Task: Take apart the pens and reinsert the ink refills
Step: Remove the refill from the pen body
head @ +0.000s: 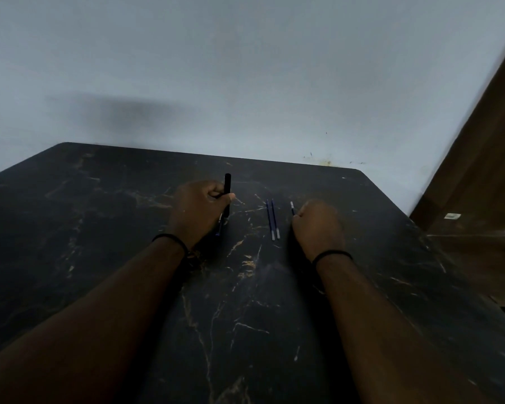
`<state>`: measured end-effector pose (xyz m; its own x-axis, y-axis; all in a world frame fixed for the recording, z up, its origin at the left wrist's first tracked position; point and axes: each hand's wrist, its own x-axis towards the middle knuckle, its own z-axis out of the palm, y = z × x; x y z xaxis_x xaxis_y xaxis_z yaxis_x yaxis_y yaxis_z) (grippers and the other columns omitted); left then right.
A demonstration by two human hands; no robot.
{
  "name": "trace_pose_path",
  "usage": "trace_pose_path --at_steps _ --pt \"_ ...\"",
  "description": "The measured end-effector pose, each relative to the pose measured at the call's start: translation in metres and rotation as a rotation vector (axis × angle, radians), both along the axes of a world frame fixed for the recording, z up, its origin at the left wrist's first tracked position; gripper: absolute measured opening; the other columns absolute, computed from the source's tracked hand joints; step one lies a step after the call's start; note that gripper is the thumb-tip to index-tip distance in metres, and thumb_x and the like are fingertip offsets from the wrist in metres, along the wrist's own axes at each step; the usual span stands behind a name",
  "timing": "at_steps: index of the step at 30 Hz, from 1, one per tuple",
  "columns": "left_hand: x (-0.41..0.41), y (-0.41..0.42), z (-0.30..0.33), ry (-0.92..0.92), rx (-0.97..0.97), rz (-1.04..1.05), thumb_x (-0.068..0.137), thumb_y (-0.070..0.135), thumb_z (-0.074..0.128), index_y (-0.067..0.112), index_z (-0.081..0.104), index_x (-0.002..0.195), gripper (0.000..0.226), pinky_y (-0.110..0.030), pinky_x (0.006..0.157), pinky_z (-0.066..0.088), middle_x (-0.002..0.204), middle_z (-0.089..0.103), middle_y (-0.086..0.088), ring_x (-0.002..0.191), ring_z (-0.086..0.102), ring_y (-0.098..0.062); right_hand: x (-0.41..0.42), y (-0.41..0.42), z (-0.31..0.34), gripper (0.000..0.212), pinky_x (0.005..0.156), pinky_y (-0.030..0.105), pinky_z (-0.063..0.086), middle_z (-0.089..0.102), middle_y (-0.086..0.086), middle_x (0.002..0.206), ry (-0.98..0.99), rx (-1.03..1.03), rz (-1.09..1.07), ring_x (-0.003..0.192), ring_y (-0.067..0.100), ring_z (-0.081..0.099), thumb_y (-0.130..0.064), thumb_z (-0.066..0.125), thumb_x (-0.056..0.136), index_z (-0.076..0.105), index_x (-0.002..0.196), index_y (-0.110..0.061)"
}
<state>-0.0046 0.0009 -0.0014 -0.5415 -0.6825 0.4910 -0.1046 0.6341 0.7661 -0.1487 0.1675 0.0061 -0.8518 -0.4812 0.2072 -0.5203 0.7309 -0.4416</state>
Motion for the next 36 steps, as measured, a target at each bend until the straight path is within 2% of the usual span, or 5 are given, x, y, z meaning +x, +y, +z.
trace_pose_path --at_steps 5,14,22,31,36 --pt "0.0 0.001 0.0 0.002 -0.011 0.004 0.084 0.023 0.075 0.014 0.077 0.092 0.012 -0.012 0.06 0.051 0.08 0.075 0.003 0.068 0.067 0.001 0.0 0.001 0.002 0.022 0.079 0.037 0.053 0.069 0.018 0.094 0.001 0.011 0.014 0.09 0.035 0.066 -0.023 0.06 0.093 0.07 0.089 -0.004" --pt "0.001 0.003 0.002 0.007 -0.057 0.006 0.084 0.021 0.076 0.011 0.076 0.094 0.015 -0.009 0.062 0.05 0.084 0.074 -0.001 0.07 0.066 0.0 0.0 -0.001 0.002 0.029 0.066 0.027 0.039 0.062 0.003 0.076 0.062 -0.111 -0.012 0.074 0.024 0.06 -0.034 0.056 0.097 0.069 0.081 -0.013" --pt "0.0 0.001 0.002 0.003 -0.044 -0.021 0.084 0.022 0.075 0.014 0.076 0.09 0.01 -0.002 0.055 0.045 0.07 0.065 0.017 0.062 0.063 0.013 0.014 -0.011 0.002 0.036 0.057 0.027 0.04 0.053 0.004 0.059 0.091 -0.045 0.082 0.061 0.023 0.058 -0.032 0.06 0.092 0.059 0.063 -0.01" --pt "-0.001 0.0 0.0 0.008 -0.05 -0.016 0.084 0.024 0.075 0.016 0.076 0.09 0.01 -0.008 0.059 0.051 0.077 0.073 0.008 0.067 0.068 0.003 0.021 -0.013 0.005 0.016 0.069 0.032 0.049 0.069 0.011 0.094 0.18 0.061 0.059 0.088 0.031 0.067 -0.023 0.057 0.089 0.066 0.084 -0.011" --pt "-0.002 -0.001 -0.002 0.014 -0.026 -0.02 0.083 0.024 0.076 0.019 0.075 0.088 0.007 -0.012 0.061 0.053 0.074 0.071 0.013 0.067 0.069 0.002 0.019 -0.012 0.005 0.023 0.079 0.036 0.051 0.068 0.011 0.109 0.243 0.102 0.064 0.1 0.031 0.065 -0.025 0.052 0.095 0.068 0.101 -0.01"
